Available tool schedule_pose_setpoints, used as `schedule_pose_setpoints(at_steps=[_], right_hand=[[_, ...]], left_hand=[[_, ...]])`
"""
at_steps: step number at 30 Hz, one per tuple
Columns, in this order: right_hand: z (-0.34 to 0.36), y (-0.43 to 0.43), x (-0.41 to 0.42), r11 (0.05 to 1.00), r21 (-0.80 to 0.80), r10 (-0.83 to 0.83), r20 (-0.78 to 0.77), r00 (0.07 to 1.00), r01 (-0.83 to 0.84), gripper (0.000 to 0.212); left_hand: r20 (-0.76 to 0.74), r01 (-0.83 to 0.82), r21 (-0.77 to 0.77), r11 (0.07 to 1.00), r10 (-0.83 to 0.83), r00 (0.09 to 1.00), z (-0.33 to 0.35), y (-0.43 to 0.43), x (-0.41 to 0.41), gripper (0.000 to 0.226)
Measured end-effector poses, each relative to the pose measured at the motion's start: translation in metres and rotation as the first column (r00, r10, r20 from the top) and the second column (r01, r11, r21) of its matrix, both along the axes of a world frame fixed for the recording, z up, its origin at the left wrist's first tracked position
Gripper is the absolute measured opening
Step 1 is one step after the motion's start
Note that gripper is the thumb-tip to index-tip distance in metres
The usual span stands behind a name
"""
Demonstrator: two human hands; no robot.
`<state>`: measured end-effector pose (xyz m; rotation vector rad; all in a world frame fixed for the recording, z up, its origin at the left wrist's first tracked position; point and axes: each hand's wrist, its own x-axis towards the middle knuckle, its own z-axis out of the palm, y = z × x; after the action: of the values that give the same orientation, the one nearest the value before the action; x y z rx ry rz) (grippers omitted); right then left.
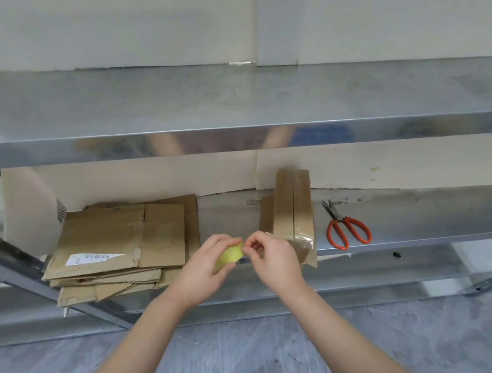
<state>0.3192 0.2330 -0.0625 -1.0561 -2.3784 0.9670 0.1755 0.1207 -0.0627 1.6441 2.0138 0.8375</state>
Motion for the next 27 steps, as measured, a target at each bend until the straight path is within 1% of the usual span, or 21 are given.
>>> schedule_pose_setpoints(at_steps=[2,3,6,7,9,12,14,18,21,24,27], right_hand=[[-0.005,0.0,-0.002,0.999,-0.009,0.042,0.034,0.999,-0.042,0.008],[-0.008,-0.004,-0.003,0.997,0.002,0.071,0.046,0.996,-0.071,0.009],[-0.018,-0.019,-0.008,0.996,0.026,0.088,0.005,0.996,-0.088,0.011],[-0.023,-0.023,-0.009,0.998,0.001,0.063,-0.028,0.998,-0.063,0.012],[-0.033,-0.026,-0.013,0.995,-0.098,-0.012,-0.078,0.997,0.004,0.015],[-0.043,-0.024,-0.025,0.963,-0.256,-0.108,-0.066,0.992,0.087,0.016],[-0.047,-0.018,-0.036,0.951,-0.283,-0.132,0.001,0.991,0.127,0.015],[-0.054,0.001,-0.06,0.985,-0.106,-0.106,0.243,0.964,0.135,0.011],[-0.064,0.013,-0.071,0.982,-0.099,-0.113,0.367,0.924,0.16,0.019],[-0.076,0.021,-0.075,0.986,-0.052,-0.114,0.466,0.878,0.156,0.023],[-0.086,0.018,-0.079,0.99,0.009,-0.127,0.498,0.858,0.142,0.024]], left_hand=[[0.015,-0.015,-0.049,0.999,0.016,1.0,-0.007,-0.004,-0.007,0.066],[0.004,-0.033,-0.068,0.997,0.033,0.999,-0.01,-0.004,-0.012,0.069],[-0.03,-0.087,-0.096,0.992,0.084,0.996,-0.015,0.004,-0.028,0.07],[-0.033,-0.092,-0.092,0.991,0.089,0.995,-0.017,0.007,-0.032,0.071],[-0.062,-0.095,-0.093,0.991,0.09,0.994,-0.025,0.011,-0.039,0.073],[-0.135,-0.141,-0.13,0.982,0.123,0.983,-0.038,0.012,-0.045,0.073],[-0.188,-0.181,-0.139,0.974,0.154,0.97,-0.047,0.014,-0.049,0.071],[-0.235,-0.198,-0.138,0.97,0.162,0.958,-0.064,0.025,-0.053,0.066],[-0.22,-0.203,-0.174,0.964,0.163,0.962,-0.074,0.034,-0.055,0.06],[-0.187,-0.195,-0.206,0.959,0.157,0.97,-0.082,0.04,-0.055,0.056],[-0.215,-0.198,-0.198,0.96,0.155,0.964,-0.089,0.038,-0.053,0.056]])
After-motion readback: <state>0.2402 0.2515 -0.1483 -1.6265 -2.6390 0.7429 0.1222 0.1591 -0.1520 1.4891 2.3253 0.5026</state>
